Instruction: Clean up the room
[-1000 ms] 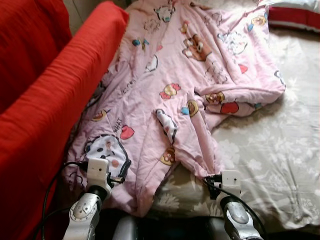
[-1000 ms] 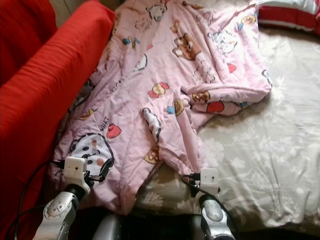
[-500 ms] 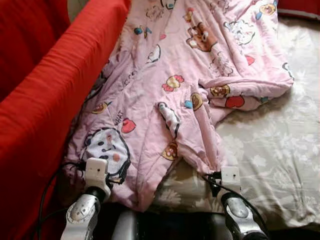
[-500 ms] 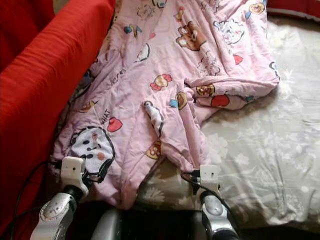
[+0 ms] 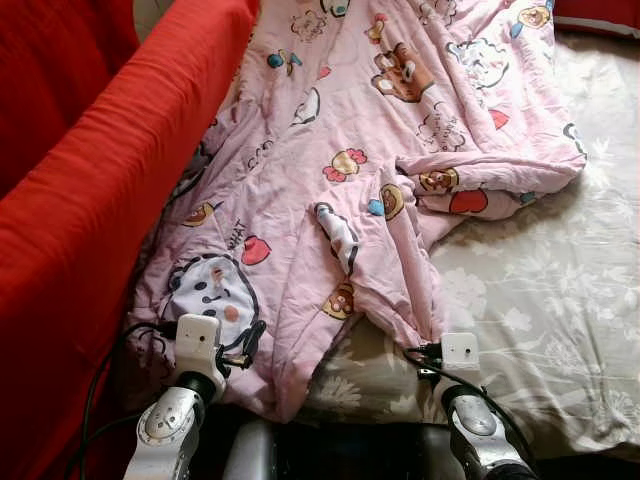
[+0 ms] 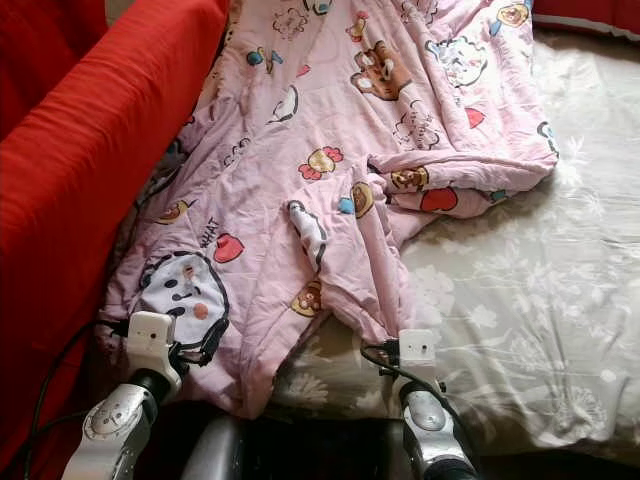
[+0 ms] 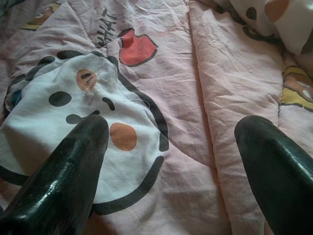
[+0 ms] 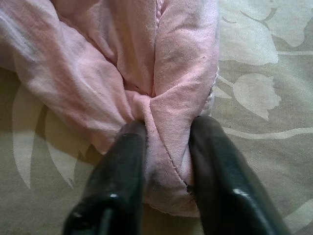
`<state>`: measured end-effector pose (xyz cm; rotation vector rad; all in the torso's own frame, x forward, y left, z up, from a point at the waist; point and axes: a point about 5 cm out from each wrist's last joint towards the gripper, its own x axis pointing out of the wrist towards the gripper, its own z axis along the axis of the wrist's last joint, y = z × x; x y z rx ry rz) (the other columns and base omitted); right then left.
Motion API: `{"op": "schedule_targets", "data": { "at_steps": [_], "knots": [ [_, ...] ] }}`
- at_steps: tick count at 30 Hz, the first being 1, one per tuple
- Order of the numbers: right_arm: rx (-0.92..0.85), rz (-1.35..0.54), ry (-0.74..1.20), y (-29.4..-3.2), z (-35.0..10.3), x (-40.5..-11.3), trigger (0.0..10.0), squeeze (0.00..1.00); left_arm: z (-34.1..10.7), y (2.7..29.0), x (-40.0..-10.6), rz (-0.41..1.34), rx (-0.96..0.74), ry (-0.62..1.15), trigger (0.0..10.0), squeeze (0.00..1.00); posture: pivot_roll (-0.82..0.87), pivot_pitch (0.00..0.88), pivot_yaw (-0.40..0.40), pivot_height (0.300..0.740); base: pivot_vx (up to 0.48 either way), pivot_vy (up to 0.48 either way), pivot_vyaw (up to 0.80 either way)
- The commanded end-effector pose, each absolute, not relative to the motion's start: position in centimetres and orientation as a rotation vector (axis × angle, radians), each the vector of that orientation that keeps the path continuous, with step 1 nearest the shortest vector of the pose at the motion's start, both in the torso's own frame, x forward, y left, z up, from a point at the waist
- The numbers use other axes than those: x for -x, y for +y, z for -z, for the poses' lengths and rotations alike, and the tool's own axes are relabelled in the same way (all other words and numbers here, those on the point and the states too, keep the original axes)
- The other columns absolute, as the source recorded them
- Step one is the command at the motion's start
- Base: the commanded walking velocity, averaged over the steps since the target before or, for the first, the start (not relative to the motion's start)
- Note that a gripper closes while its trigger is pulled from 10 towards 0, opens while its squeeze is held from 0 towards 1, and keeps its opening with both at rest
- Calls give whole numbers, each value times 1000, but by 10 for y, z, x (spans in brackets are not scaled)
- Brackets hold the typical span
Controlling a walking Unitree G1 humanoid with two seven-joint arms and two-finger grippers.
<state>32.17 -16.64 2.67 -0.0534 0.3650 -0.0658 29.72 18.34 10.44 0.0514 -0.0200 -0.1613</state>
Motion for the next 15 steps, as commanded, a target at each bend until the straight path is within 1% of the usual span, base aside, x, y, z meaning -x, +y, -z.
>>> {"op": "schedule_targets", "data": {
  "at_steps": [1, 8, 15],
  "knots": [
    [52, 65, 446, -165, -9, -307, 0, 0, -96, 187, -291, 150, -41, 13, 10000, 0, 103, 432, 80, 618, 0, 0, 0],
    [50, 65, 448, -164, -9, -307, 0, 0, -97, 186, -293, 151, -39, 16, 10000, 0, 102, 424, 79, 618, 0, 0, 0],
    [25, 90, 447, -166, -8, -307, 0, 0, -96, 185, -300, 148, -33, 20, 10000, 0, 82, 393, 71, 618, 0, 0, 0]
  ]
}}
